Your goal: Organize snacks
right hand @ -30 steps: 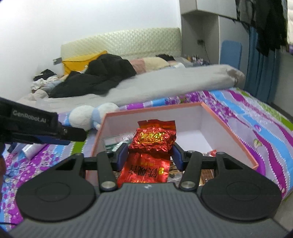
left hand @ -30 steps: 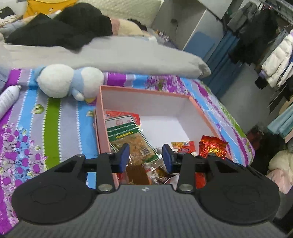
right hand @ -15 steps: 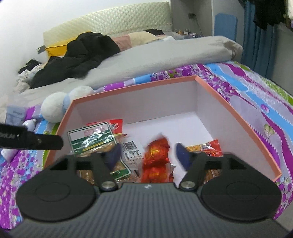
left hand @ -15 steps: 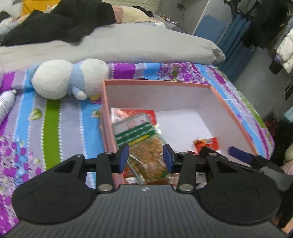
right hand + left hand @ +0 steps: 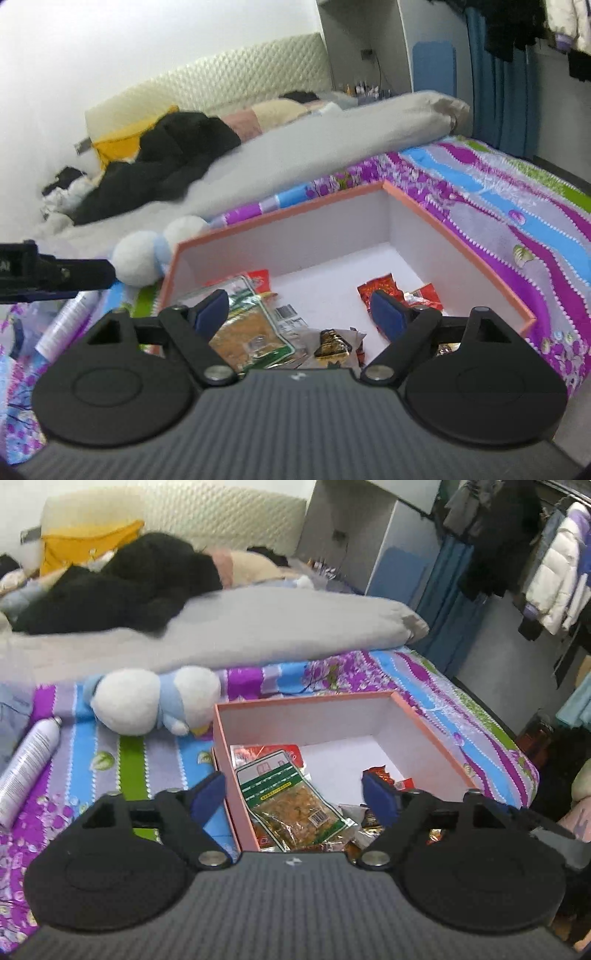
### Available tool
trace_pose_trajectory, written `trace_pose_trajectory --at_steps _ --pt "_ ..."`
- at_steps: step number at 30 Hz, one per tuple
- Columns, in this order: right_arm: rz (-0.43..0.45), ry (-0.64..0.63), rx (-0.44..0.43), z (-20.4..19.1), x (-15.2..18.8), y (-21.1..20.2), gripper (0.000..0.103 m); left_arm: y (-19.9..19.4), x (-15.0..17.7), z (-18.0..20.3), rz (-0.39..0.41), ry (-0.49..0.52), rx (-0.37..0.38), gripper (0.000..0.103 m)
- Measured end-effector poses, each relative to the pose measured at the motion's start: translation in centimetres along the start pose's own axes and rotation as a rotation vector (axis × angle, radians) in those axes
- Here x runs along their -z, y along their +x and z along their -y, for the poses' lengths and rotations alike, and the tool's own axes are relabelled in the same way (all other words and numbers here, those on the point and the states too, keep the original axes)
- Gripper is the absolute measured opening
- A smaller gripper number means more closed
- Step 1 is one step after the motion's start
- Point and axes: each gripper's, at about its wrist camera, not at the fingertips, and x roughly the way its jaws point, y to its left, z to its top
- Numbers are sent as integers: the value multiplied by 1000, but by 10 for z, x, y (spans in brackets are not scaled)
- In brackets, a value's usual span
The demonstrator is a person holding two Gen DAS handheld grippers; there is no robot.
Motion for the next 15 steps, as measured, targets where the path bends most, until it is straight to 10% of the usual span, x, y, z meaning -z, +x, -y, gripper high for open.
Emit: trace_pose_trajectory --at_steps 15 --pt "183 -24 1 -22 -17 -117 85 -123 7 29 138 76 -7 103"
